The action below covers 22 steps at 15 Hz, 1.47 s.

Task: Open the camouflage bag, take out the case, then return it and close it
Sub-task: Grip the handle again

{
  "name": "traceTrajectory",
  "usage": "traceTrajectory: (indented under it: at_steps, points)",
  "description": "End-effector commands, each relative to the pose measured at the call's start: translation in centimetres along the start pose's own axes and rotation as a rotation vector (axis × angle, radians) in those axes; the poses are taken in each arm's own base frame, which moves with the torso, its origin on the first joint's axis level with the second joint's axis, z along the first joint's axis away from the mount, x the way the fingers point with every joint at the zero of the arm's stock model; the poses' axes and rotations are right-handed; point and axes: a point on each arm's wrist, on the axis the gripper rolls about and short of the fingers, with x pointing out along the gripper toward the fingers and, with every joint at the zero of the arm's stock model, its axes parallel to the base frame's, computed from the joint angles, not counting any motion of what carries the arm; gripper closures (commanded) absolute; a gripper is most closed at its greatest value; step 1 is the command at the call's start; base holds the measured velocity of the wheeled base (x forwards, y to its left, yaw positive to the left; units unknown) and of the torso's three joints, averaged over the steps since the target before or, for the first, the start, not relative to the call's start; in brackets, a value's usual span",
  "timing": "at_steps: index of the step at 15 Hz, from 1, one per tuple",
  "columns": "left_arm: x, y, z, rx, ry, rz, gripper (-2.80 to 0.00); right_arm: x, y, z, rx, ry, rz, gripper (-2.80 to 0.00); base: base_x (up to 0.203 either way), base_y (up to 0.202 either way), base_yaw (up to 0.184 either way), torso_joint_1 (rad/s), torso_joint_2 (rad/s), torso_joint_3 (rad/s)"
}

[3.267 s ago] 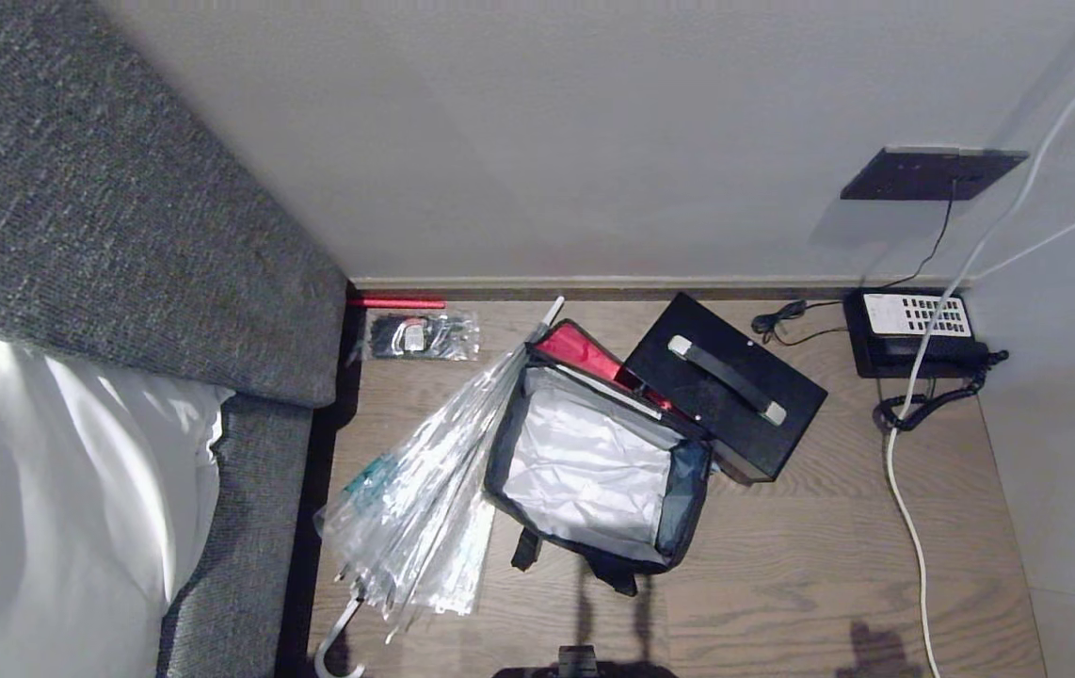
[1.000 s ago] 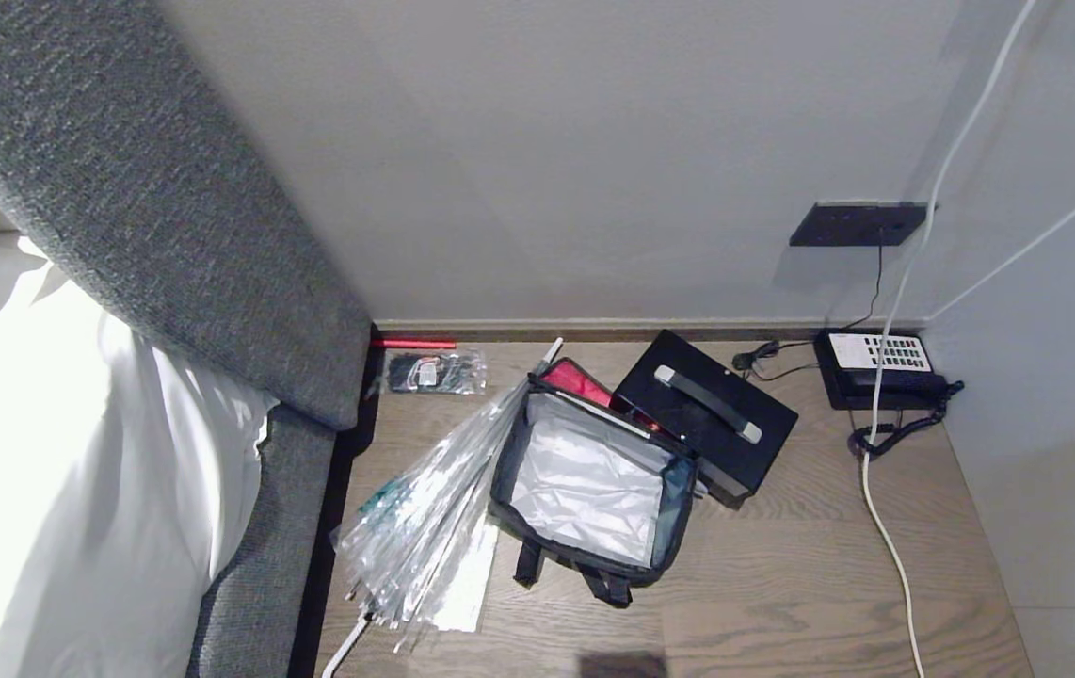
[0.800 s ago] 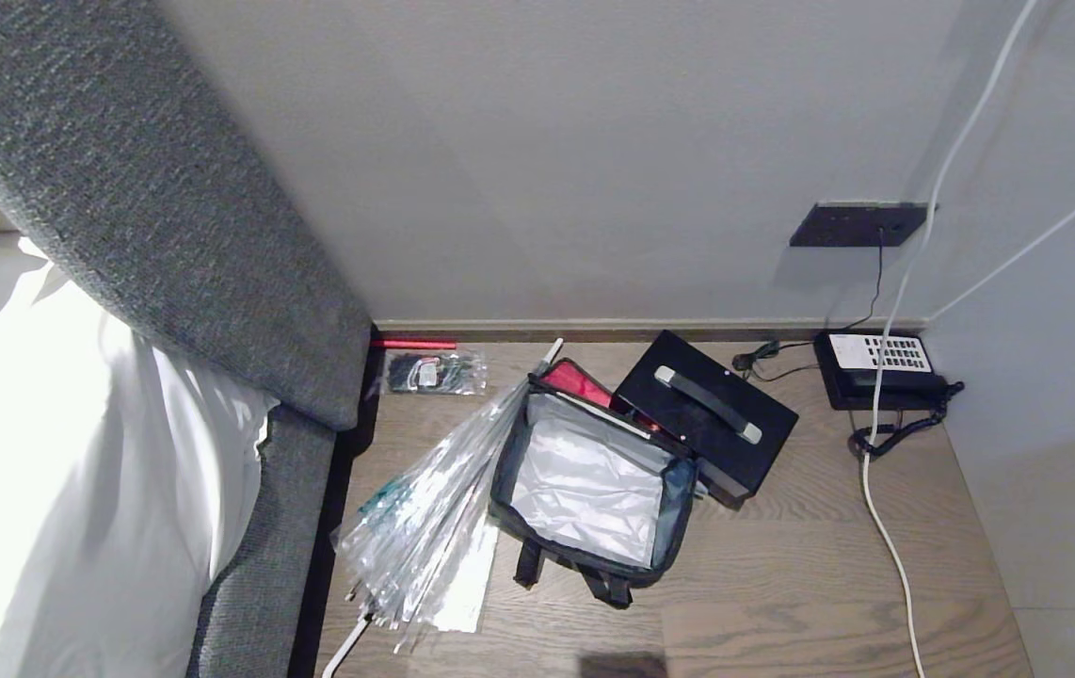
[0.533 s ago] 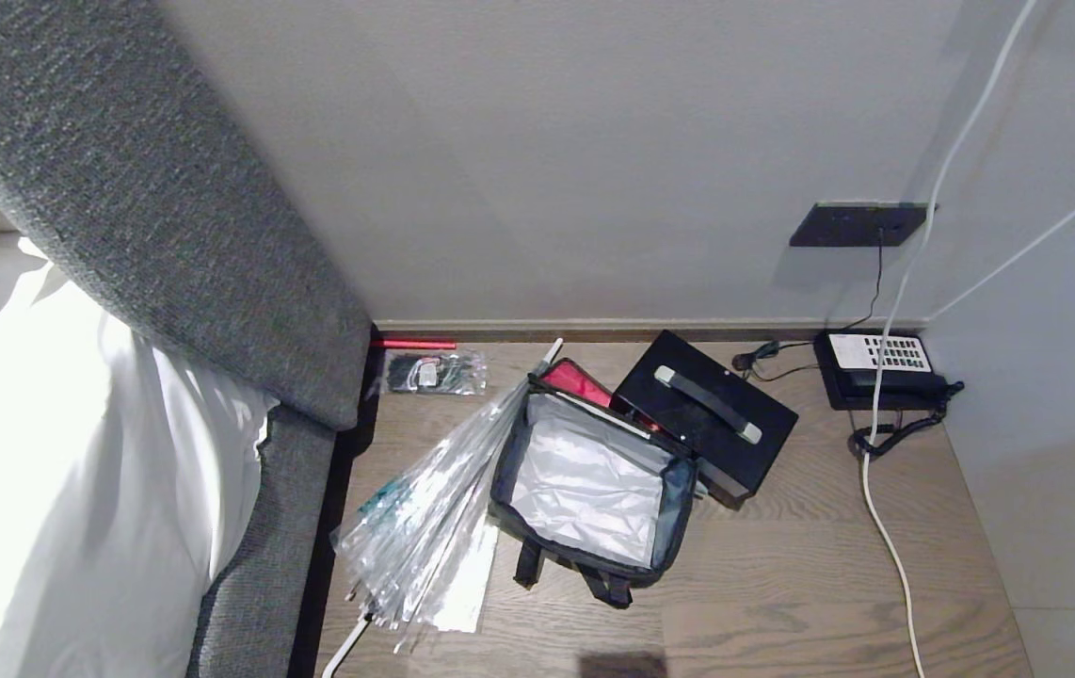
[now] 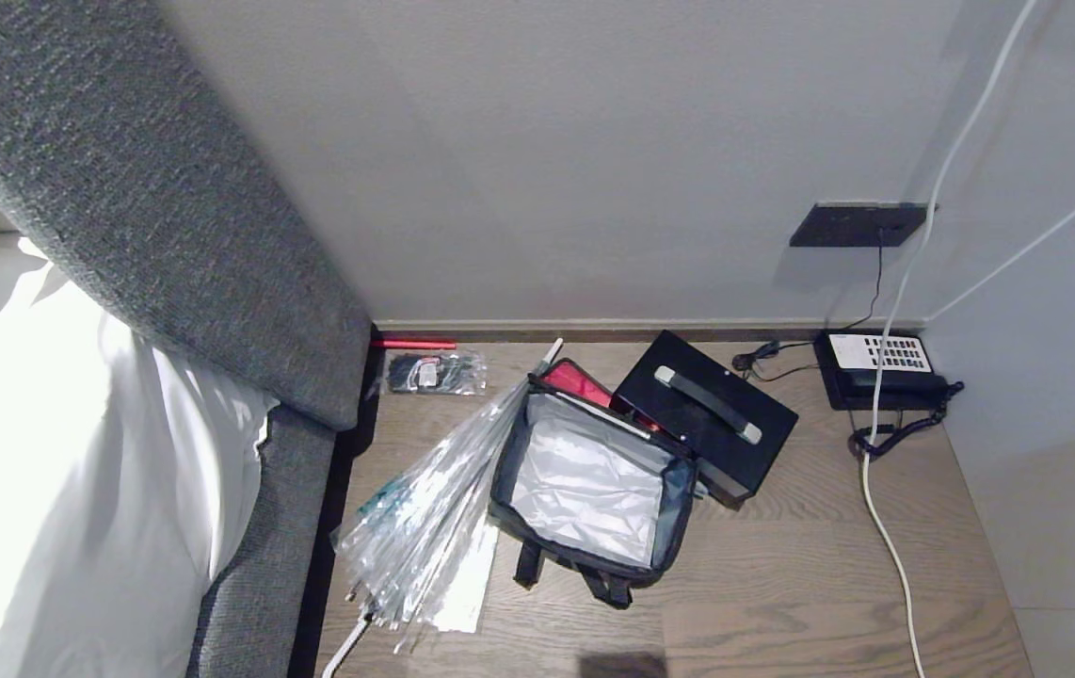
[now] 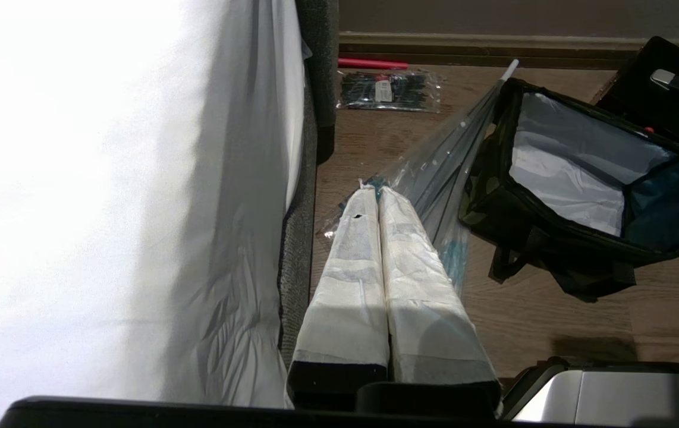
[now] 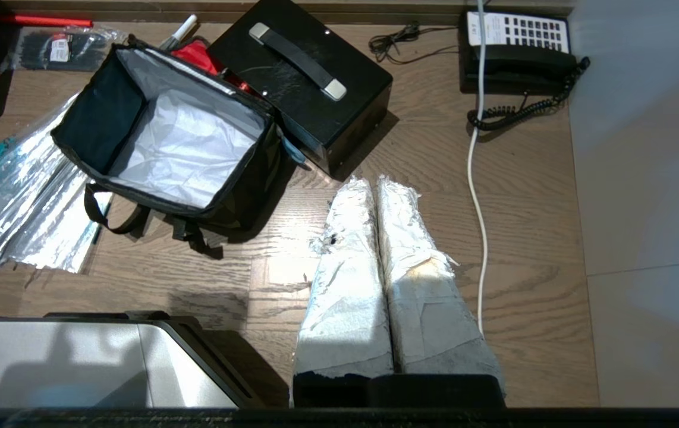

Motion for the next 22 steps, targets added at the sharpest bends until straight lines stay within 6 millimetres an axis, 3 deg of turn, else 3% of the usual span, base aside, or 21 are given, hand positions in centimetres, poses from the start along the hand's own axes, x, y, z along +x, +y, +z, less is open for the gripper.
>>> traceTrajectory:
  at_steps: [1,18,20,22]
  points:
    - [0.0,0.0,0.0,0.0,0.001,0.002,0.0,-0.2,0.0,-0.1,-0.001,-0.028,0.0,0.0,0.0,0.0,0.0,0.0,0.0,0.0]
    - [0.0,0.0,0.0,0.0,0.001,0.0,0.0,-0.3,0.0,-0.2,-0.02,-0.01,0.008,0.0,0.0,0.0,0.0,0.0,0.0,0.0]
    - [0.0,0.0,0.0,0.0,0.001,0.001,0.0,-0.7,0.0,0.7,-0.02,-0.027,0.003,0.0,0.0,0.0,0.0,0.0,0.0,0.0]
    - [0.0,0.0,0.0,0.0,0.001,0.0,0.0,-2.9,-0.1,3.5,-0.021,-0.062,0.007,0.0,0.0,0.0,0.0,0.0,0.0,0.0]
